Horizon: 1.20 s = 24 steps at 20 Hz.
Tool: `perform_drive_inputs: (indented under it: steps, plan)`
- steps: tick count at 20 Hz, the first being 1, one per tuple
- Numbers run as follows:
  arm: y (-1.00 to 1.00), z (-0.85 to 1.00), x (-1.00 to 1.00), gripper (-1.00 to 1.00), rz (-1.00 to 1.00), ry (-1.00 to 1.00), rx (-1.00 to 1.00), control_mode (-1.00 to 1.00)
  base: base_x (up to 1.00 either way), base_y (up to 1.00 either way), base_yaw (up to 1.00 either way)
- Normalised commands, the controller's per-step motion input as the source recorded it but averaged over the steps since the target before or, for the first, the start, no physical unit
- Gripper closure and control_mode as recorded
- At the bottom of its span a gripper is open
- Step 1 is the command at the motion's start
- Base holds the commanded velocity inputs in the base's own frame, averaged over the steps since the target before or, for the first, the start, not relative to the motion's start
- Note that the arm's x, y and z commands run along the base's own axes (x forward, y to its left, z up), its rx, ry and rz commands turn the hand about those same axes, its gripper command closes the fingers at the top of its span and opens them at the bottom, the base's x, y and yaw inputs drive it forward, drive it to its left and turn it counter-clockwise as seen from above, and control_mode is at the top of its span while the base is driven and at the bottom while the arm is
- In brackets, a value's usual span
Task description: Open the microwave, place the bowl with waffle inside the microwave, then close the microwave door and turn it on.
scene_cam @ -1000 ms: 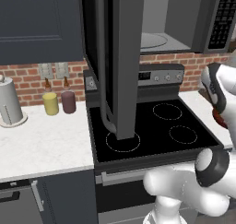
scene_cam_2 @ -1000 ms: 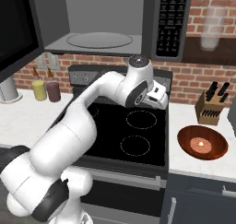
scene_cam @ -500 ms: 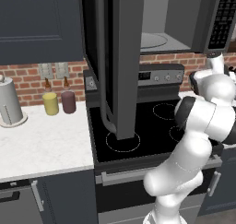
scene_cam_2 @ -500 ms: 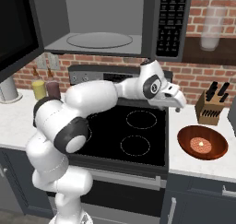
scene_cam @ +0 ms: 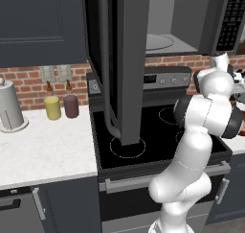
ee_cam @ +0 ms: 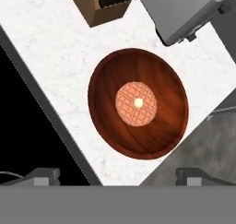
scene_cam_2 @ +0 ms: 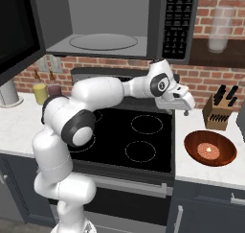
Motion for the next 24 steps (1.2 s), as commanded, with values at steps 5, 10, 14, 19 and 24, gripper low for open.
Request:
perform_drive_inputs:
  steps: [5, 10, 14, 19, 24]
  plan:
    - [0.00, -0.34, 0.00, -1.00, 0.00, 0.14, 0.00, -1.00, 0.00, 0.00, 0.00]
    - [0.00, -0.49, 0.00, -1.00, 0.00, 0.15, 0.00, -1.00, 0.00, 0.00, 0.00]
    - [0.00, -0.37, 0.00, -1.00, 0.00, 0.12, 0.00, -1.00, 0.00, 0.00, 0.00]
    - [-0.06, -0.24, 0.00, -1.00, 0.00, 0.18, 0.00, -1.00, 0.00, 0.00, 0.00]
    - [-0.16, -0.21, 0.00, -1.00, 0.00, 0.16, 0.01, -1.00, 0.00, 0.00, 0.00]
